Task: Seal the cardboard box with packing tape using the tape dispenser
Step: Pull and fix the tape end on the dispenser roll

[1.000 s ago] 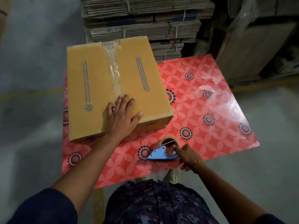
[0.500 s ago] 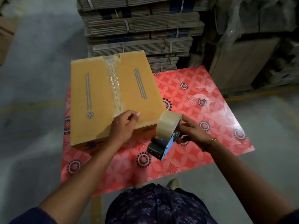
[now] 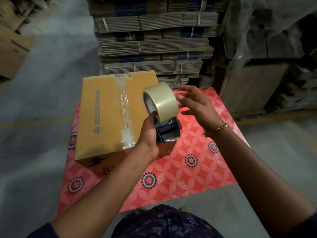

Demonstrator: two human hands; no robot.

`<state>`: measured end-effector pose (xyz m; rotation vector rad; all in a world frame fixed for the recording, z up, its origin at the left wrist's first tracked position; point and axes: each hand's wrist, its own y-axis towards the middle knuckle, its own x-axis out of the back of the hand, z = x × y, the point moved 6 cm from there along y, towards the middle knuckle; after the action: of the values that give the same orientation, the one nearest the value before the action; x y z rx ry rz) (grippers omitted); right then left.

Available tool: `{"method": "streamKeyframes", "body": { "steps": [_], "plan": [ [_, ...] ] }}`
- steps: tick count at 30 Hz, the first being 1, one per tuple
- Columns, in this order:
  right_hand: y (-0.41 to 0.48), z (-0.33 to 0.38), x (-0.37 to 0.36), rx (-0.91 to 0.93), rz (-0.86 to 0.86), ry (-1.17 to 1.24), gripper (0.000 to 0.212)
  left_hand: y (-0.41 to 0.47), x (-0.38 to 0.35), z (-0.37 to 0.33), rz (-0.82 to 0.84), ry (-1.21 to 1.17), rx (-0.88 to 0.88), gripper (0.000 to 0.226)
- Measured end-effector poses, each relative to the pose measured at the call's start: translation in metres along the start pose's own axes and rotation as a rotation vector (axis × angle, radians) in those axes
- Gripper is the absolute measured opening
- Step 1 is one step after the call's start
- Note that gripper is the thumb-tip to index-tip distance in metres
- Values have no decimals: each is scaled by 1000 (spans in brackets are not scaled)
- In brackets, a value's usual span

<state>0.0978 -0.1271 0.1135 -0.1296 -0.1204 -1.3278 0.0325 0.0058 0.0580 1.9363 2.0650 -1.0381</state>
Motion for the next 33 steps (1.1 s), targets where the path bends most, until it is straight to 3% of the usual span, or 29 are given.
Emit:
{"method": "streamKeyframes", "body": {
  "steps": [3,8,13,17,23,33],
  "plan": [
    [-33,-18,10,-110,-134,68,30,7,8,-21,-46,5,-110,43],
    [-75,-36,-35,-302,138,164,34,15,7,-38,-59,35,-148,48],
    [-76,-29,-55,-328,-3,308,33,20,3,-37,-77,72,-173,47],
    [-73,-32,-60,-317,-85,367,21,25,7,-37,-77,66,-176,47],
    [-69,-31,-64,-283,-111,397,11,34,15,-33,-90,42,-163,46],
    [-93,-34,-62,-313,-113,350,19,54,20,-35,-69,9,-89,46]
  ]
}}
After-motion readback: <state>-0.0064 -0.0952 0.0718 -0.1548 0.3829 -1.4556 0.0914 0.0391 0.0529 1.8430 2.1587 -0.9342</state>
